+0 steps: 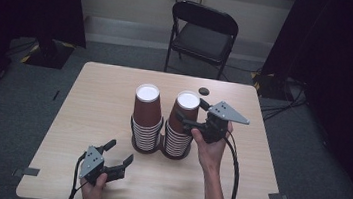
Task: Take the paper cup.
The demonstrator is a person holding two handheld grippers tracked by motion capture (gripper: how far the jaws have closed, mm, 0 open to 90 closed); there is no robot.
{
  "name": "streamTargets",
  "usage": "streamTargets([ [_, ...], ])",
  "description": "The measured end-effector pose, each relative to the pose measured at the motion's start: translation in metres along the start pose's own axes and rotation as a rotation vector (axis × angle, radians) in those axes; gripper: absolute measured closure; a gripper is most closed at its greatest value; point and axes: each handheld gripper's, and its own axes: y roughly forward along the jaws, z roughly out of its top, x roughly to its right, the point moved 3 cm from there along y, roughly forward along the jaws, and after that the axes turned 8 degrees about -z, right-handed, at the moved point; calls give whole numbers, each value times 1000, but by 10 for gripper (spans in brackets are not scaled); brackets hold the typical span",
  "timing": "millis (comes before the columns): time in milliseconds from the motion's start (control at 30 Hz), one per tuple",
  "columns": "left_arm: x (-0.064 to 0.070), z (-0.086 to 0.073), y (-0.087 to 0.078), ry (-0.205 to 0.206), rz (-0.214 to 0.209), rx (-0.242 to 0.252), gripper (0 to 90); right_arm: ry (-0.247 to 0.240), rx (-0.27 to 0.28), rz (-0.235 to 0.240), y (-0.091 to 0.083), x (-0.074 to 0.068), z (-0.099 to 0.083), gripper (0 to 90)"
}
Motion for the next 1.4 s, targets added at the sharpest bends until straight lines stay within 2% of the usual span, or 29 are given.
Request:
streamTargets([
  [33, 0, 0, 0, -3, 1, 2, 182, 1, -10, -9, 4, 1, -1, 127],
  [267, 0, 0, 0, -5, 1, 6, 181, 6, -45, 5, 19, 2, -8, 128],
  [567, 0, 0, -1, -5, -1, 9, 181, 2, -77, 6, 30, 1, -16, 127],
  [1200, 0, 0, -1, -3, -3, 10, 181, 2, -109, -16, 36, 2, -30, 109],
  [1400, 0, 0, -1, -3, -4, 7, 181, -19, -111, -30, 35, 1, -32, 110],
])
